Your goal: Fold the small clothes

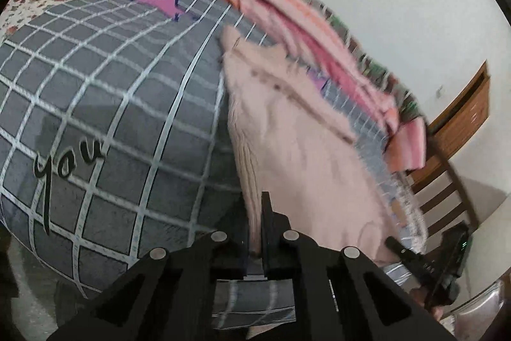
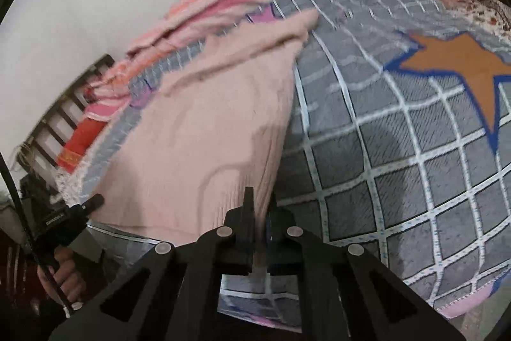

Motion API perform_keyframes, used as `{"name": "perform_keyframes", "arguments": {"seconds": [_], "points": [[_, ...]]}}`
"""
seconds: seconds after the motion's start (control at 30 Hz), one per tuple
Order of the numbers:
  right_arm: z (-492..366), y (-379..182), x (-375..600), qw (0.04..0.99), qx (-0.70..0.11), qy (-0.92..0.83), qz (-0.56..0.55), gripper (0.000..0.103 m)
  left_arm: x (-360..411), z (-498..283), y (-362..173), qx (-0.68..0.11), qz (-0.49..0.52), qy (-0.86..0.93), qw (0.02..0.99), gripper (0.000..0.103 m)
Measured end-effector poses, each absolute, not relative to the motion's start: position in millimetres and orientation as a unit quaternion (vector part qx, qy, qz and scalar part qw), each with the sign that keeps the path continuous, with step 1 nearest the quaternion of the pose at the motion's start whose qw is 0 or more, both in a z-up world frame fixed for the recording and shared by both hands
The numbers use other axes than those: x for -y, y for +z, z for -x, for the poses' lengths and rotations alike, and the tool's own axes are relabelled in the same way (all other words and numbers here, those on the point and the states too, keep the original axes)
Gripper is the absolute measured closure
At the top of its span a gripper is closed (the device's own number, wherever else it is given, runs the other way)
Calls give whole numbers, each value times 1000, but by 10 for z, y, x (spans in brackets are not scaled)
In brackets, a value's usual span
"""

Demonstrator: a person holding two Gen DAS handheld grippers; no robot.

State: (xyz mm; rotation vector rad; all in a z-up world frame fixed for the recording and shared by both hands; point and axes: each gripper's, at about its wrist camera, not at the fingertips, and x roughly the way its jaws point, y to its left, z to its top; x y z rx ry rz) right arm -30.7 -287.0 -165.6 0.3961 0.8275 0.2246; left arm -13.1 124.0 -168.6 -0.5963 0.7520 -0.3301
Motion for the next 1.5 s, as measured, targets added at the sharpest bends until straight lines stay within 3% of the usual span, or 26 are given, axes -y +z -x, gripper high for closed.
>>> {"name": "perform_keyframes", "arguments": {"seconds": [0.27,0.8,1.27,1.5], "points": [[394,-1209,2919,901,-357,121,-215,99,-1213,228,-1329,-319,276,-171,890,97],[702,-1070,3025,901,-347,130,-225,99,-1255,489,-1182,-307,278,-192,890,97],[-423,-693,3156,877,-326,104,-338,98,-1137,-685,-587,-294,269,-126,909,97],[-1204,-592,3241,866,-319,104,-372,98,-1068,-1475,-553,-295,263,-105,913,97]]}}
